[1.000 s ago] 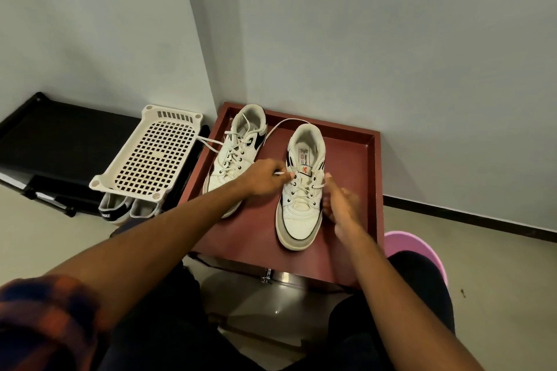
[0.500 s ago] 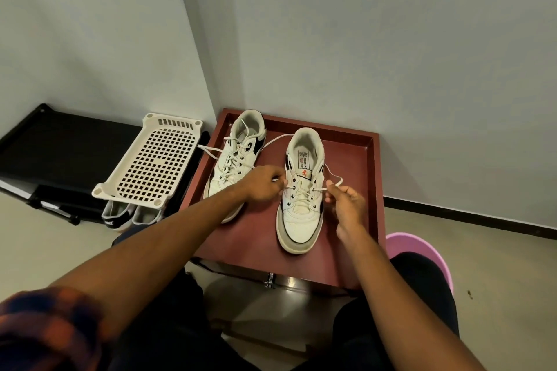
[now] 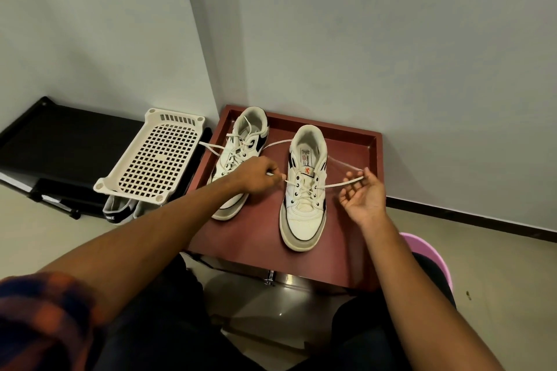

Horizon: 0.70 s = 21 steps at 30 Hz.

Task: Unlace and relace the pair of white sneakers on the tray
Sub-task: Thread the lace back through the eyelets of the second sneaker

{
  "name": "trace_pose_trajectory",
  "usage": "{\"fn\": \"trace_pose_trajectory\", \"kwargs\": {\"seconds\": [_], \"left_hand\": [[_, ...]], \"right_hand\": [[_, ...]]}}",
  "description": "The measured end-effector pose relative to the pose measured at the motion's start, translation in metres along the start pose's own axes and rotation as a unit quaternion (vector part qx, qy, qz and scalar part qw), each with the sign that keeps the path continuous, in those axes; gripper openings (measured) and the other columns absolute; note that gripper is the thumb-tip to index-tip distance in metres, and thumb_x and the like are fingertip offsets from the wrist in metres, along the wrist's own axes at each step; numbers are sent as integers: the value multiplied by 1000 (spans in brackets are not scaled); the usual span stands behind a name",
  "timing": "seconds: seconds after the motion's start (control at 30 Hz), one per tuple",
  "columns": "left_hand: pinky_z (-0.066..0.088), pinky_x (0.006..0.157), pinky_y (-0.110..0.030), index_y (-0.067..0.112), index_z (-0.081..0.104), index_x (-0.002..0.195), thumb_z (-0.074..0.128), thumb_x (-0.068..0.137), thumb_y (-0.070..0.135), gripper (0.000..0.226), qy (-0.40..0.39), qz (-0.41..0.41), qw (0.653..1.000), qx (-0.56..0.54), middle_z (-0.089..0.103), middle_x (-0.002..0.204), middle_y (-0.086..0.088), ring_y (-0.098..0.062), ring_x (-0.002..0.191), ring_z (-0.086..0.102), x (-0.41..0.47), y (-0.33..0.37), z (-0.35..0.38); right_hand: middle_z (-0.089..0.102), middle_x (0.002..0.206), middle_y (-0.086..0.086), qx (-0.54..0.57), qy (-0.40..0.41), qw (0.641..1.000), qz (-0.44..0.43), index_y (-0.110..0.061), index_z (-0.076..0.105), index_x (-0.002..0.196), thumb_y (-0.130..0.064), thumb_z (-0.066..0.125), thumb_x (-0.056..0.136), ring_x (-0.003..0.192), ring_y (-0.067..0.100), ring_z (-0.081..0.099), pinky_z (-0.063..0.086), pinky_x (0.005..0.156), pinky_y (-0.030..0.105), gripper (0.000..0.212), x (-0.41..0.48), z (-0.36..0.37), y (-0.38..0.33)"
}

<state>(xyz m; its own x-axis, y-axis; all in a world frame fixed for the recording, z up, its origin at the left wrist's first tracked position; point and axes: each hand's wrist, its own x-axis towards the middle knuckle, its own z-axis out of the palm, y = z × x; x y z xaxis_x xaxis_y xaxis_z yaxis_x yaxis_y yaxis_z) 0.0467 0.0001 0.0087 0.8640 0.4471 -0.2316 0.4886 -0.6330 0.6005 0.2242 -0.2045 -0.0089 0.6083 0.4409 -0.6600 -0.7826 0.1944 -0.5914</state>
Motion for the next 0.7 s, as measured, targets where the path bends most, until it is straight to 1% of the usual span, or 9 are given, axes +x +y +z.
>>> {"fn": "trace_pose_trajectory", "kwargs": {"seconds": [0.13, 0.2, 0.3, 0.37, 0.43, 0.53, 0.6, 0.63, 0.7], "left_hand": [[48, 72, -32, 23, 64, 74, 64, 93, 41, 26, 2, -9, 1000, 22, 68, 81, 4, -16, 78, 62, -4, -5, -5], [47, 71, -33, 18, 67, 82, 64, 93, 40, 25, 4, -16, 998, 55, 66, 81, 3, -18, 80, 61, -5, -6, -9], [39, 68, -30, 27, 56, 73, 62, 94, 37, 24, 1, -14, 995, 94, 55, 72, 11, -17, 77, 54, -9, -4, -13], [35, 68, -29, 33, 46, 67, 61, 95, 34, 32, -8, -4, 994, 108, 48, 68, 13, -16, 76, 51, -11, -1, -15], [36, 68, -29, 31, 47, 67, 60, 95, 34, 31, -7, -9, 992, 123, 50, 71, 11, -18, 79, 53, -11, 0, -14], [42, 71, -31, 21, 66, 88, 59, 94, 31, 13, 19, -25, 989, 141, 58, 92, 0, -25, 93, 62, -11, 4, -14], [51, 79, -38, 18, 67, 113, 58, 92, 29, 26, 57, -33, 986, 151, 56, 114, -5, -28, 100, 62, -13, 8, -10], [53, 81, -42, 18, 64, 120, 58, 92, 30, 31, 89, -30, 986, 139, 53, 119, -6, -28, 99, 62, -15, 12, -8], [54, 79, -43, 15, 65, 114, 59, 92, 28, 26, 145, -2, 987, 76, 57, 112, -5, -25, 90, 63, -20, 30, -1]], "right_hand": [[51, 59, -8, 44, 8, 999, -23, -23, 55, 73, -37, 52, 99, 62, 9, 46, 32, 60, 25, 30, 4, -4, -37], [42, 53, -8, 1, 7, 1000, -31, -23, 57, 74, -39, 50, 101, 55, 8, 38, 29, 57, 24, 32, 3, -8, -51], [35, 47, -8, -77, -16, 996, -46, -22, 61, 78, -41, 47, 103, 44, 8, 33, 25, 53, 25, 34, 2, -16, -62], [31, 43, -7, -90, -41, 994, -56, -21, 64, 81, -41, 47, 103, 37, 8, 29, 24, 49, 25, 34, 1, -20, -62], [29, 39, -6, -84, -66, 992, -73, -19, 68, 88, -40, 47, 103, 32, 7, 26, 21, 45, 23, 34, -2, -23, -58], [30, 38, -7, -103, -78, 986, -105, -19, 70, 98, -35, 47, 105, 30, 6, 25, 22, 43, 24, 29, -7, -22, -48], [32, 40, -7, -154, -81, 977, -120, -17, 70, 90, -28, 49, 104, 32, 6, 26, 26, 42, 22, 28, -14, -24, -39], [35, 42, -6, -188, -89, 970, -126, -15, 70, 83, -23, 49, 103, 34, 6, 29, 28, 41, 21, 30, -19, -25, -34], [48, 49, -2, -282, -112, 943, -136, -10, 68, 72, -14, 50, 100, 40, 9, 40, 34, 45, 21, 34, -31, -28, -20]]}}
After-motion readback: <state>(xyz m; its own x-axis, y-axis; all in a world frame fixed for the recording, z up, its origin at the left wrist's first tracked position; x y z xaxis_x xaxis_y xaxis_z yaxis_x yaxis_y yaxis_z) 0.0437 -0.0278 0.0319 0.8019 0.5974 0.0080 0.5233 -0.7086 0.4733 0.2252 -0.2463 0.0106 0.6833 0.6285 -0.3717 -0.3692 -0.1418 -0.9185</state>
